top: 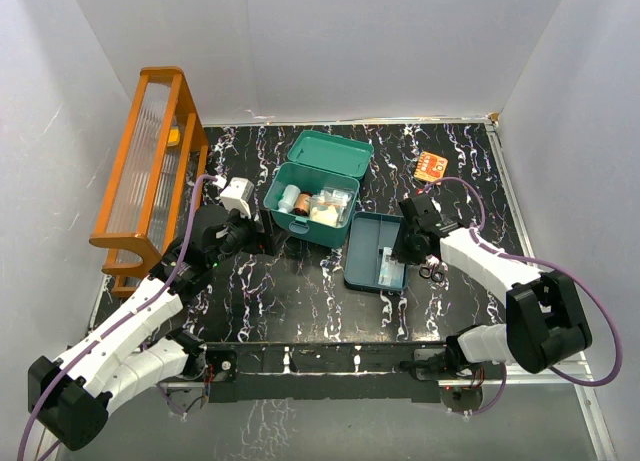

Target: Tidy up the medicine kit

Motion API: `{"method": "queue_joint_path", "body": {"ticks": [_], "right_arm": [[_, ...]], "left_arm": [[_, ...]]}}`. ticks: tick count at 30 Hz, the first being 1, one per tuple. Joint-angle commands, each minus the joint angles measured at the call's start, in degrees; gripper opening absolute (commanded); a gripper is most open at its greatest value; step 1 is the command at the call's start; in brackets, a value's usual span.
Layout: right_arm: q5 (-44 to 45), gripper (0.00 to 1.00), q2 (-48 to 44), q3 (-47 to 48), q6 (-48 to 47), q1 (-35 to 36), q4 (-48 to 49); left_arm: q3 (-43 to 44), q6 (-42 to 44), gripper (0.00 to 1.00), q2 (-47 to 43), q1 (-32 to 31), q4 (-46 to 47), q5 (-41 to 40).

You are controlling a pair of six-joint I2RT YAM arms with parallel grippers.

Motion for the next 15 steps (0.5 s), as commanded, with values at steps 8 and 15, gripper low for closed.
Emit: {"method": "queue_joint_path", "body": {"ticks": [8,15], "right_arm": [[4.1,0.20,5.6,1.6,-3.9,0.3,6.9],[1.3,0.21,6.6,-0.3,-5.0,0.4,8.1]], "left_arm": [[-0.5,0.1,0.77,-0.2,-0.1,1.0,0.0],[-0.5,0.1,0.77,-0.2,-0.1,1.0,-0.1]]}}
